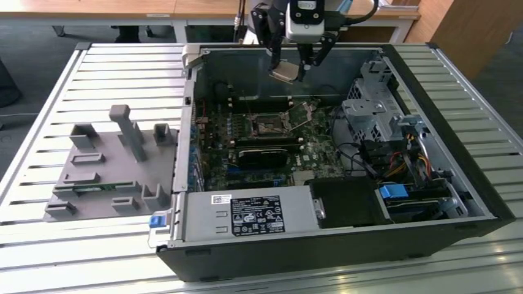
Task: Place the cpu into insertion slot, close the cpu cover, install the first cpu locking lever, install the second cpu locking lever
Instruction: 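Place the cpu into insertion slot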
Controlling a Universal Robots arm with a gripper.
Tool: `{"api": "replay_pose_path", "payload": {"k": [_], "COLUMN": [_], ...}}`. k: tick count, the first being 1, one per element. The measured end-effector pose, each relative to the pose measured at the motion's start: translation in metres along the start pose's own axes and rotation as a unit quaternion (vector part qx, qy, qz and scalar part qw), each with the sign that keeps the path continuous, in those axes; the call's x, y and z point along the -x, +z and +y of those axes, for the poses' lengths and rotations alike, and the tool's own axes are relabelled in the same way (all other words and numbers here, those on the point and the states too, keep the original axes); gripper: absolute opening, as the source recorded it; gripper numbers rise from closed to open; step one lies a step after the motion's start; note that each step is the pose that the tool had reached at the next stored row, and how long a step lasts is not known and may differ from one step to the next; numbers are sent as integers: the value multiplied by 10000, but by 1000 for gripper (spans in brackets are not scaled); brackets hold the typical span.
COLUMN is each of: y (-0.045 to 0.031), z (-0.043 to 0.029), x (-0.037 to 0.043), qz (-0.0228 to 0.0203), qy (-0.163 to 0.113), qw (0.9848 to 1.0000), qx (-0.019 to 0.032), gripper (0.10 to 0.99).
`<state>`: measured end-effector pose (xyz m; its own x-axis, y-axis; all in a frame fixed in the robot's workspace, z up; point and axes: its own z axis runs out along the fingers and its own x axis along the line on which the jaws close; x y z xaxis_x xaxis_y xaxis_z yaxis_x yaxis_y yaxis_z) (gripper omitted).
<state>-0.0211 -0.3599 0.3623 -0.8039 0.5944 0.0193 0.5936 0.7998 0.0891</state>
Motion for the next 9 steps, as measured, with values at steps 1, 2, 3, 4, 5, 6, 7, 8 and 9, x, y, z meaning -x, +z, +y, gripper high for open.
{"api": "replay_pose_path", "payload": {"k": [1, 2, 3, 4, 5, 6, 7, 8, 9], "y": [0, 0, 0, 0, 0, 0, 0, 1, 1], "z": [0, 0, 0, 0, 0, 0, 0, 0, 0], "x": [0, 0, 0, 0, 0, 0, 0, 0, 0], "qz": [-2, -4, -6, -8, -10, -12, -14, -16, -18], "qy": [22, 46, 67, 90, 113, 136, 158, 181, 204], "qw": [10000, 10000, 10000, 10000, 9999, 9999, 9999, 9998, 9998], "qx": [1, 1, 2, 2, 2, 3, 3, 4, 5], "gripper": [541, 541, 541, 541, 541, 541, 541, 541, 541]}}
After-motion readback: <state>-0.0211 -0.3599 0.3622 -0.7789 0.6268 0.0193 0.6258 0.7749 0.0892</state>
